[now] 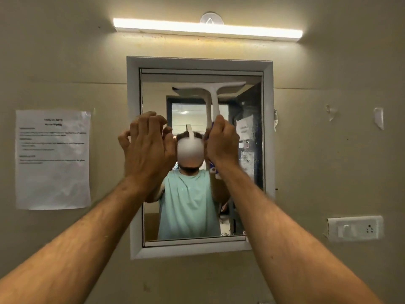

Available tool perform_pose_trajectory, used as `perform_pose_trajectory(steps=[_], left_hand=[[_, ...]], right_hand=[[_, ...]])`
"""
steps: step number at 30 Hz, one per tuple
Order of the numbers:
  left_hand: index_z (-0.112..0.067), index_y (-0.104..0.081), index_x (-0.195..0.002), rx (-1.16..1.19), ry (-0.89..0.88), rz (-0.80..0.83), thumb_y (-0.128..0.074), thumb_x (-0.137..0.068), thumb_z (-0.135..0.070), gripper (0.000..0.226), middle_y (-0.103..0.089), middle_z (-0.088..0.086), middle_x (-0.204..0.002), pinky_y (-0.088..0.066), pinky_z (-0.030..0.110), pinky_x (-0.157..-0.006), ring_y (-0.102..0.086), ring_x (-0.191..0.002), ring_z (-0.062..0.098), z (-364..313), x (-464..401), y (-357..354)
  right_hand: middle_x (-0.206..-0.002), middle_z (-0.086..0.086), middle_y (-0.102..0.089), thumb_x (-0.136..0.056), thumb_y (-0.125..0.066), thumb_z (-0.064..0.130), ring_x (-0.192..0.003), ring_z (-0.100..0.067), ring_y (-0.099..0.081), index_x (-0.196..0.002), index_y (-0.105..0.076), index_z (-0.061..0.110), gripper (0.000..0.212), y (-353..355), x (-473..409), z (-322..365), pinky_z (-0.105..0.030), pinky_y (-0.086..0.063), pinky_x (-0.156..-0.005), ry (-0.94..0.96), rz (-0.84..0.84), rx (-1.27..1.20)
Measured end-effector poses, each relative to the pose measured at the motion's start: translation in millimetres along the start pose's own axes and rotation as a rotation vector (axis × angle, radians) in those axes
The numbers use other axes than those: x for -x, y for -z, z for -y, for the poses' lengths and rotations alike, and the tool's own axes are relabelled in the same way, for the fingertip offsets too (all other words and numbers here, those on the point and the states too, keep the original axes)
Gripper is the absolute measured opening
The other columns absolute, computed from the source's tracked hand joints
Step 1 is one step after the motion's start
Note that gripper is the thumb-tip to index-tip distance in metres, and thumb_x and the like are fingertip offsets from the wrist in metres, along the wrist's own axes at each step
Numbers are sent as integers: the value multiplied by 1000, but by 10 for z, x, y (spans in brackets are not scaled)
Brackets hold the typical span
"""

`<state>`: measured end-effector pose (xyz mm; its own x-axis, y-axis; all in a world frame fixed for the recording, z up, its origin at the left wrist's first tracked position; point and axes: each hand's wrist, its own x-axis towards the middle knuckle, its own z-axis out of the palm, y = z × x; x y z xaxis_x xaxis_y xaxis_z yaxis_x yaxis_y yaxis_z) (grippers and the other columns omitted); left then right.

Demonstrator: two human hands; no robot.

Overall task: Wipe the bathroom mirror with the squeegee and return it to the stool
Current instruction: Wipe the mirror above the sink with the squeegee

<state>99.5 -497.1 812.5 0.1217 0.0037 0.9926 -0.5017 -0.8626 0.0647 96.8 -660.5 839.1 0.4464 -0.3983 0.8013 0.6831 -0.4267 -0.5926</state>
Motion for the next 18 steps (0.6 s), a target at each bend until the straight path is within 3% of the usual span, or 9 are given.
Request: perform_pose_trajectory(steps=[3, 5, 7, 11, 14, 18], left_hand=[[-20, -47, -120, 0, 5, 10, -57, -92, -30, 32, -43, 6, -135, -33, 48, -97, -41, -125, 26, 14, 61, 6], [-20, -48, -121, 0, -10, 16, -59, -92, -30, 32, -42, 6, -134, -35, 48, -97, -41, -124, 26, -1, 104, 11], [-19, -48, -122, -2, -26, 25, -60, -93, -31, 34, -42, 4, -133, -35, 47, -98, -40, -123, 25, -19, 121, 9], [-21, -48, -120, -5, -19, -4, -63, -90, -30, 34, -43, 4, -132, -33, 45, -96, -40, -121, 25, -53, 81, 10], [-19, -49, -118, -5, -2, -36, -66, -89, -28, 35, -45, 7, -129, -31, 44, -92, -41, -118, 27, -79, 46, 10], [-17, -48, -121, -22, 18, -27, -62, -92, -29, 35, -44, 9, -130, -31, 46, -94, -41, -119, 29, -116, 59, 11]], right_hand=[[-67, 0, -56, -106, -35, 34, -62, -4, -55, -73, -53, 21, 40, 13, 361, -412, -36, -40, -57, -12, -7, 16], [-61, 4, -49, -105, -44, 20, -55, -3, -47, -70, -50, 16, 35, 30, 644, -692, -36, -30, -54, 10, -16, 36], [-61, 0, -50, -105, -44, 18, -55, -11, -47, -73, -50, 14, 33, 38, 815, -809, -43, -37, -54, 9, -7, -3], [-66, 6, -56, -103, -34, 36, -58, -7, -58, -85, -50, 22, 28, 57, 591, -441, -38, -50, -50, 86, -17, -67], [-68, 0, -60, -104, -29, 40, -63, -19, -63, -89, -51, 22, 32, 51, 185, -6, -48, -56, -61, 155, -63, -14], [-75, -5, -64, -106, -28, 40, -73, -26, -65, -86, -53, 25, 36, 37, -56, 104, -49, -57, -73, 40, -35, 12]])
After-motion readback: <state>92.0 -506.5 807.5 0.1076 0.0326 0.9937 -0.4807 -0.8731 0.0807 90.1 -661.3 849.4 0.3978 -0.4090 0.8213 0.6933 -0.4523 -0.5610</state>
